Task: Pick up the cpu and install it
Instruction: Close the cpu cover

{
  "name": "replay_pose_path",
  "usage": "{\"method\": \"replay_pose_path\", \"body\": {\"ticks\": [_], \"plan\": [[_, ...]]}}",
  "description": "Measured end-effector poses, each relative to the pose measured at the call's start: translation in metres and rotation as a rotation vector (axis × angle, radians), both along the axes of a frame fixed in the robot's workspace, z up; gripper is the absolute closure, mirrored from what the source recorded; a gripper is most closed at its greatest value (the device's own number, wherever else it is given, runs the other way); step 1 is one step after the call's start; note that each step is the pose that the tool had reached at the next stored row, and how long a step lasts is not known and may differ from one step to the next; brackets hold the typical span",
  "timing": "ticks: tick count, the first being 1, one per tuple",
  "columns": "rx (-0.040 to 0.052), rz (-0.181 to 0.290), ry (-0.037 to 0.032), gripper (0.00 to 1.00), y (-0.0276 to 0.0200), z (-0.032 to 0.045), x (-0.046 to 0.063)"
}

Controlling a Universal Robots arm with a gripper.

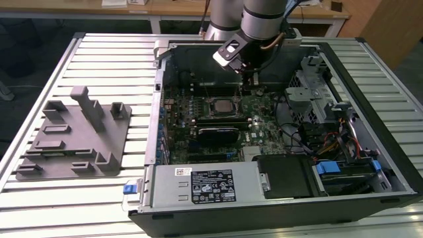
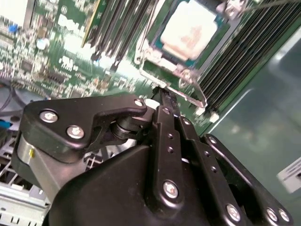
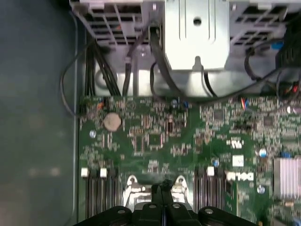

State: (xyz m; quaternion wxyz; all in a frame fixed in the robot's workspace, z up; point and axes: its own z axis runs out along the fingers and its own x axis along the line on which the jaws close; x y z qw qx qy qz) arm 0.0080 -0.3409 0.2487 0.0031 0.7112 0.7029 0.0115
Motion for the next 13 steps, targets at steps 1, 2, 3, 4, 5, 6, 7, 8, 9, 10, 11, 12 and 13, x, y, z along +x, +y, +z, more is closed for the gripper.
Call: {"method": "replay_pose_path", "body": {"ticks": [1,2,3,4,5,6,7,8,9,10,11,12,13], "plan": [[0.0002,0.0,0.0,0.89,0.0,-0.0001,-0.003],[0.0003,-0.001,0.0,0.89,0.0,-0.0001,-0.006],[0.0003,-0.001,0.0,0.89,0.0,-0.0002,-0.008],[0.0004,-0.002,0.0001,0.89,0.0,-0.0002,-0.011],[0.0006,-0.002,0.0,0.89,0.0,-0.0004,-0.013],[0.0007,-0.002,0.0,0.89,0.0,-0.0004,-0.014],[0.0007,-0.002,0.0,0.89,0.0,-0.0004,-0.014],[0.0007,-0.002,0.0,0.89,0.0,-0.0004,-0.014],[0.0007,-0.002,0.0,0.89,0.0,-0.0004,-0.014],[0.0007,-0.002,0.0,0.89,0.0,-0.0004,-0.014],[0.0006,-0.002,0.0,0.89,0.0,-0.0004,-0.014],[0.0007,-0.002,0.0,0.89,0.0,-0.0004,-0.014],[0.0007,-0.003,0.0,0.89,0.0,-0.0005,-0.015]]}}
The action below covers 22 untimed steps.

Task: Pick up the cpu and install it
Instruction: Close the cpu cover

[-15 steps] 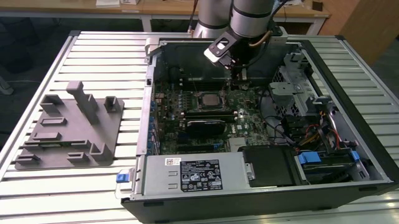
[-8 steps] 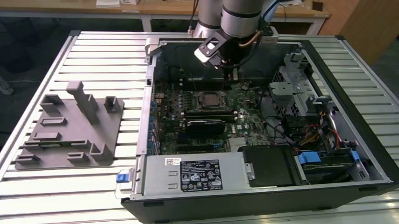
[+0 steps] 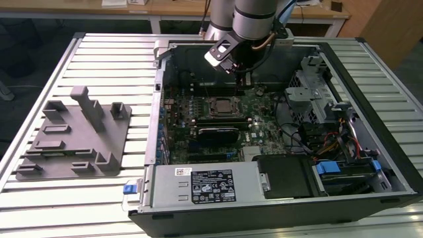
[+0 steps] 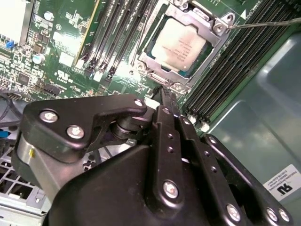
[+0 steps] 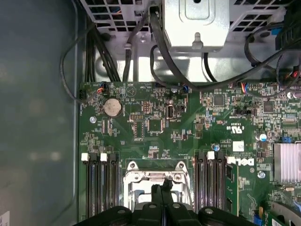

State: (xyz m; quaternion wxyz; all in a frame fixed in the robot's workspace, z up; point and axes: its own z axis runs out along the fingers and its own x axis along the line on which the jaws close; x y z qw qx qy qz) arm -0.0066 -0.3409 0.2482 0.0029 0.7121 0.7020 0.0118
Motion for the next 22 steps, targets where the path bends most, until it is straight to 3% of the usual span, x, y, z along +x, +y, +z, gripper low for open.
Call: {"method": "replay_pose_path", "body": {"ticks": [11,22], "plan": [[0.0,-0.002,0.0,0.89,0.0,-0.007,-0.014],[-0.0003,-0.003,0.0009,0.89,-0.0001,-0.0155,-0.019]]}}
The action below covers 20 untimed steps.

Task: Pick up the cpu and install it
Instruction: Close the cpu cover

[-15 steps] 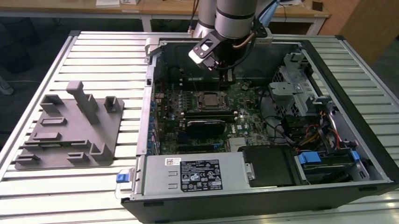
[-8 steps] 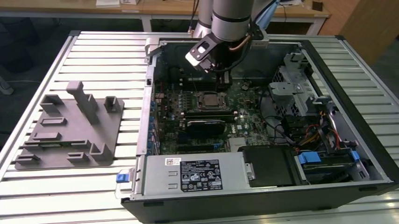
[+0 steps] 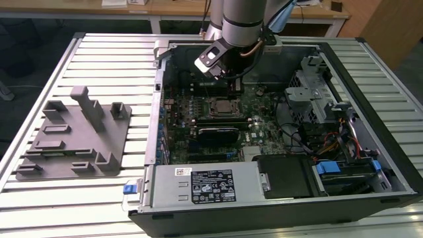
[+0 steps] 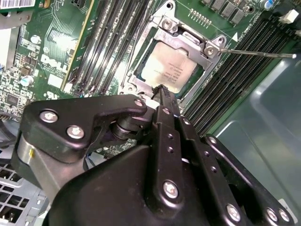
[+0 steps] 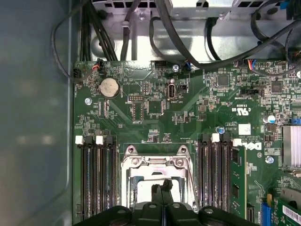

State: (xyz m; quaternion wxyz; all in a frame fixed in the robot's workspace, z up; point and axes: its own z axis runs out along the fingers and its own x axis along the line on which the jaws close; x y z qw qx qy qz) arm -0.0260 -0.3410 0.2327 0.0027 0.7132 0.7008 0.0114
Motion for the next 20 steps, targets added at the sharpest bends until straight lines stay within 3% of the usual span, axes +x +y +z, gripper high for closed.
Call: {"method": "replay_pose_path", "body": {"ticks": [7,14,20], "plan": [[0.0002,0.0,-0.0002,0.89,0.0,-0.0004,-0.001],[0.0002,0.0,-0.0001,0.89,0.0001,-0.0026,-0.016],[-0.0022,0.0,0.008,0.89,0.0001,-0.0086,-0.017]]}}
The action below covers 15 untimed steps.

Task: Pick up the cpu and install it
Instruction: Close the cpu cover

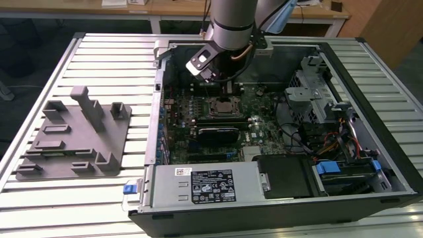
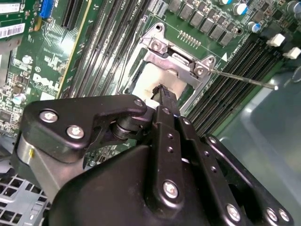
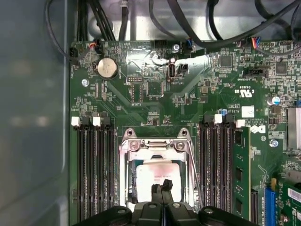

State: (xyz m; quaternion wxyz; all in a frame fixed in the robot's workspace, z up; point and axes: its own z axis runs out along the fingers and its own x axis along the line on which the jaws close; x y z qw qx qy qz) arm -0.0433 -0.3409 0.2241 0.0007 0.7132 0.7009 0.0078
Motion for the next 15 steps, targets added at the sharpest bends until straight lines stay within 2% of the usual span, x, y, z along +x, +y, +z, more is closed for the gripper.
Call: {"method": "replay_pose_path", "body": {"ticks": [5,12,15], "plan": [[-0.0014,0.0,0.0023,0.89,0.0,-0.003,-0.0025],[-0.0014,0.002,0.0023,0.89,0.0,-0.0032,-0.0028],[-0.0015,0.045,0.0023,0.89,0.0,-0.0032,-0.0028]]}}
